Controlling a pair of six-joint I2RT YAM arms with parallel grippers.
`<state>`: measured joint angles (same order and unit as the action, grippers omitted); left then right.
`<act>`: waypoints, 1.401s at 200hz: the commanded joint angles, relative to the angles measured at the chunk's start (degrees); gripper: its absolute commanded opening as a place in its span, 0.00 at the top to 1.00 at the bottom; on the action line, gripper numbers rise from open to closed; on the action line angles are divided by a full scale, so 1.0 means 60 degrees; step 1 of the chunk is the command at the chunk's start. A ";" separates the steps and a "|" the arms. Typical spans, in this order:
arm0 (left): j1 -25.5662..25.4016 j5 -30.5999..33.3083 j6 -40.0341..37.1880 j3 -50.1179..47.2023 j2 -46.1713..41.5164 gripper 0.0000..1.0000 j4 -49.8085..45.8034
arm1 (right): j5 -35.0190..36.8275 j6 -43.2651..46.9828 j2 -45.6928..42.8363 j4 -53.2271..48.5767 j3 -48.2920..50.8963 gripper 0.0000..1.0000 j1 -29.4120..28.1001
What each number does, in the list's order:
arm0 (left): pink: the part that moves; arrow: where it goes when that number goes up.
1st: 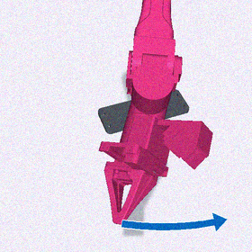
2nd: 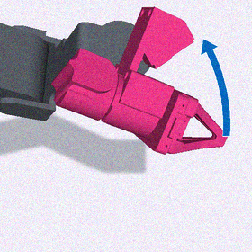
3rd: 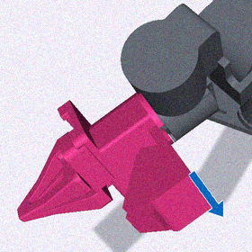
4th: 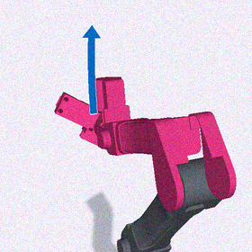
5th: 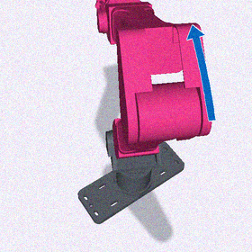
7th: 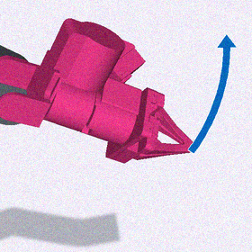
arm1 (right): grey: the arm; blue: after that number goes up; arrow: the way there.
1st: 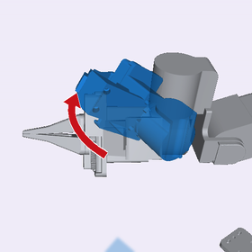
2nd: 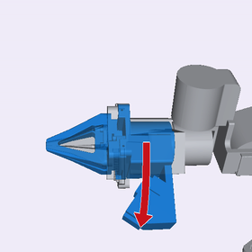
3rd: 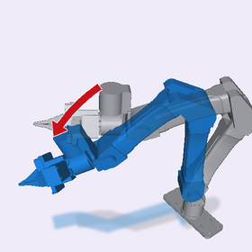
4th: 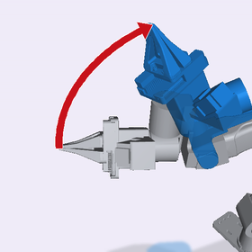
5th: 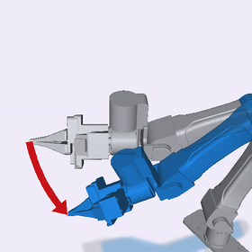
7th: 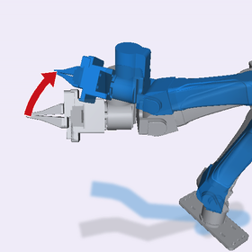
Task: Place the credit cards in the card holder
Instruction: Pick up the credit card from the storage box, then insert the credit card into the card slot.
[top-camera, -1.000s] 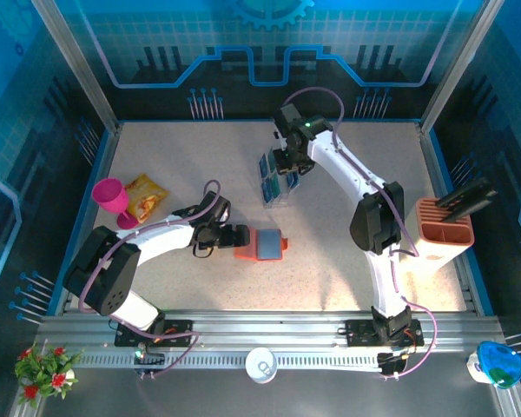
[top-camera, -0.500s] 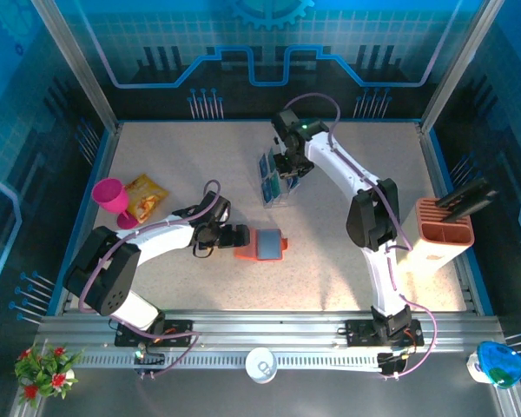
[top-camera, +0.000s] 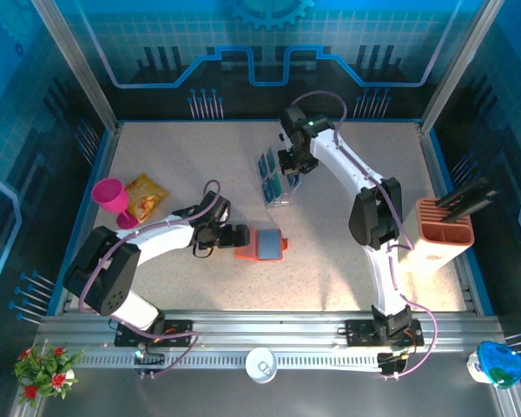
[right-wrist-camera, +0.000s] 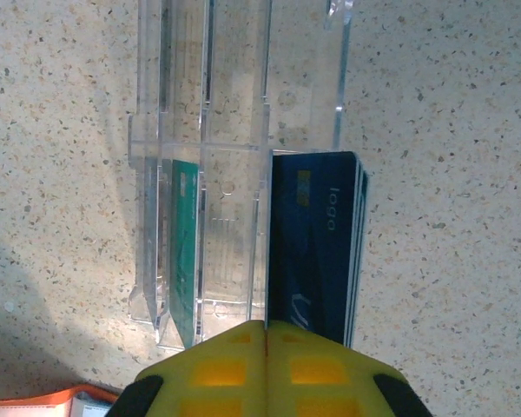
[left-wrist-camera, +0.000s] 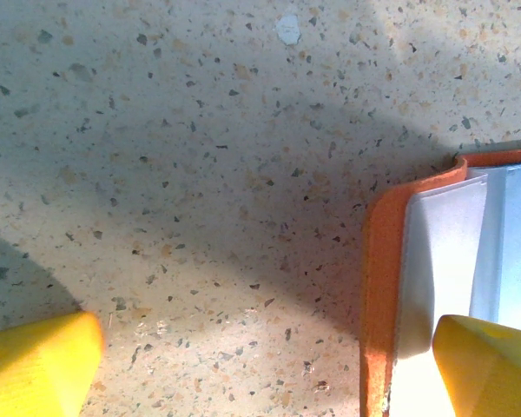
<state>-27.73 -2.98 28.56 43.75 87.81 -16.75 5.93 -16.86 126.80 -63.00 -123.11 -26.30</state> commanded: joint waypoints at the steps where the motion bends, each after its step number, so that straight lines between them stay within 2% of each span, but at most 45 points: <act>1: -0.0066 -0.0016 0.0075 -0.0105 0.0082 0.01 0.0104 | -0.0425 -0.0065 -0.0319 -0.0056 -0.0248 1.00 0.0125; 49: -0.0066 -0.0017 0.0065 -0.0077 0.0042 0.01 0.0070 | -0.1222 -0.0561 -0.1368 0.0605 0.0329 1.00 0.0242; 92: -0.0063 -0.0059 0.0064 -0.0055 -0.0035 0.01 -0.0002 | -0.2023 -0.1212 -0.2559 0.1680 0.1639 1.00 0.0295; 156: -0.0047 -0.0020 -0.0028 -0.0025 -0.0098 0.01 -0.0074 | -0.3527 -0.3121 -0.5257 0.5352 0.6201 1.00 0.0430; 210: -0.0067 0.0554 -0.0128 0.0121 -0.0195 0.01 -0.0655 | -0.4212 -0.5311 -0.7433 0.9626 1.0884 1.00 0.0235; 244: -0.0067 0.0690 -0.0127 0.0188 -0.0306 0.01 -0.1095 | -0.3950 -0.6426 -0.8255 1.0379 1.2707 1.00 -0.0002; 280: -0.0059 0.0931 -0.0219 0.0251 -0.0374 0.01 -0.1431 | -0.4066 -0.7827 -0.8724 1.0958 1.3805 1.00 -0.0190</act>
<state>-27.99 0.16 28.32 43.99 87.02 -20.82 -17.28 -55.99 76.90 -3.09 -43.13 -26.39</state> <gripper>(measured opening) 0.992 0.058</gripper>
